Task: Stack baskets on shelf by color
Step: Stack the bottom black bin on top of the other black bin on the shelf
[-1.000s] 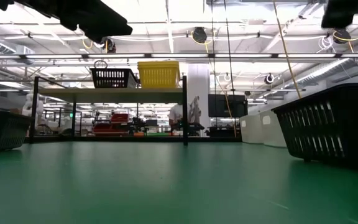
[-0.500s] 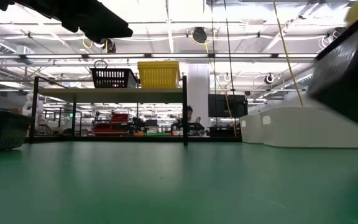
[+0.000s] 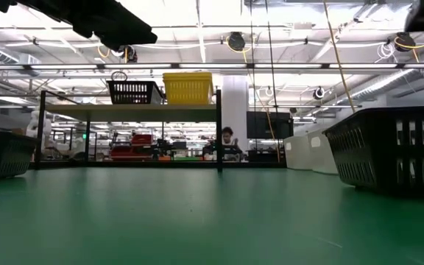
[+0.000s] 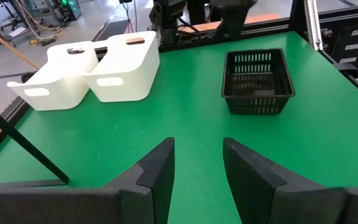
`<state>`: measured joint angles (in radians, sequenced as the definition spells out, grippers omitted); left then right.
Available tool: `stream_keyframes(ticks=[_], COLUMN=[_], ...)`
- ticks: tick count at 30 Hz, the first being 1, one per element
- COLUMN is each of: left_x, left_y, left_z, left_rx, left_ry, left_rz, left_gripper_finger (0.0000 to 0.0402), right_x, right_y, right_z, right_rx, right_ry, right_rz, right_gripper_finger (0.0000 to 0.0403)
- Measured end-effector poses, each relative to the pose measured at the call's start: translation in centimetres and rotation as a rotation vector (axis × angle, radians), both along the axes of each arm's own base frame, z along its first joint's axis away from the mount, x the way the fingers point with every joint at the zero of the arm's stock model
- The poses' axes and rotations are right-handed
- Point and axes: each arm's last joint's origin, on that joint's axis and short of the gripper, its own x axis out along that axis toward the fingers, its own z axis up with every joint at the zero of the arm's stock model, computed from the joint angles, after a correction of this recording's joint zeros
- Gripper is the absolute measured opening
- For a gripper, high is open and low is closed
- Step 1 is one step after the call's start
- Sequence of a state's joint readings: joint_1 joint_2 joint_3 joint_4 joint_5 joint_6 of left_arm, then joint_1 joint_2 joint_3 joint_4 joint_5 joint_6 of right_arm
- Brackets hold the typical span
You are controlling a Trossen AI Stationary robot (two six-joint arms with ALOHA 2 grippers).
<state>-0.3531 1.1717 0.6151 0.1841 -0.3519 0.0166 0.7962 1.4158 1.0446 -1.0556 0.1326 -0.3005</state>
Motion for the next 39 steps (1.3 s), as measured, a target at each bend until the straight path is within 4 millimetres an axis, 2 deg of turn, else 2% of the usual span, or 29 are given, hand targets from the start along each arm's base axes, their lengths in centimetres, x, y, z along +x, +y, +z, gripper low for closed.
stream_keyframes(ticks=[5, 12, 15, 19, 22, 26, 30, 34, 39], left_x=[0.0, 0.0, 0.0, 0.0, -0.3, -1.3, -3.0, -5.0, -7.4], left_y=[0.0, 0.0, 0.1, 0.2, 0.5, 1.1, 1.2, 1.4, 1.8], left_z=[0.0, 0.0, 0.0, 0.0, 0.2, 1.1, 2.7, 4.3, 5.4], left_rx=[-0.001, 0.0, 0.011, 0.023, 0.025, 0.029, -0.004, -0.028, -0.024], left_ry=[0.0, 0.001, 0.001, -0.005, -0.016, 0.019, 0.06, 0.062, 0.037], left_rz=[0.0, 0.0, 0.016, 0.068, 0.164, 0.293, 0.357, 0.426, 0.511], left_gripper_finger=[0.0138, 0.0138, 0.0138, 0.0138, 0.0138, 0.0138, 0.0138, 0.0138, 0.0138], right_x=[0.4, 1.0, 1.8, 3.9, 6.1, 9.7, 13.0, 15.7, 18.0], right_y=[0.5, 0.7, 0.7, 0.7, 0.5, -0.5, -2.8, -6.2, -11.6], right_z=[-2.1, -3.3, -3.7, -3.4, -2.5, 0.6, 4.7, 9.1, 15.0], right_rx=[0.028, 0.031, 0.078, 0.199, 0.295, 0.397, 0.438, 0.447, 0.496], right_ry=[-0.039, -0.096, -0.089, -0.213, -0.366, -0.595, -0.786, -1.012, -1.284], right_rz=[0.035, 0.067, 0.009, -0.089, -0.115, -0.146, -0.211, -0.26, -0.427], right_gripper_finger=[0.013, 0.0127, 0.0098, 0.0018, 0.0012, 0.0006, 0.0005, 0.0004, 0.0004])
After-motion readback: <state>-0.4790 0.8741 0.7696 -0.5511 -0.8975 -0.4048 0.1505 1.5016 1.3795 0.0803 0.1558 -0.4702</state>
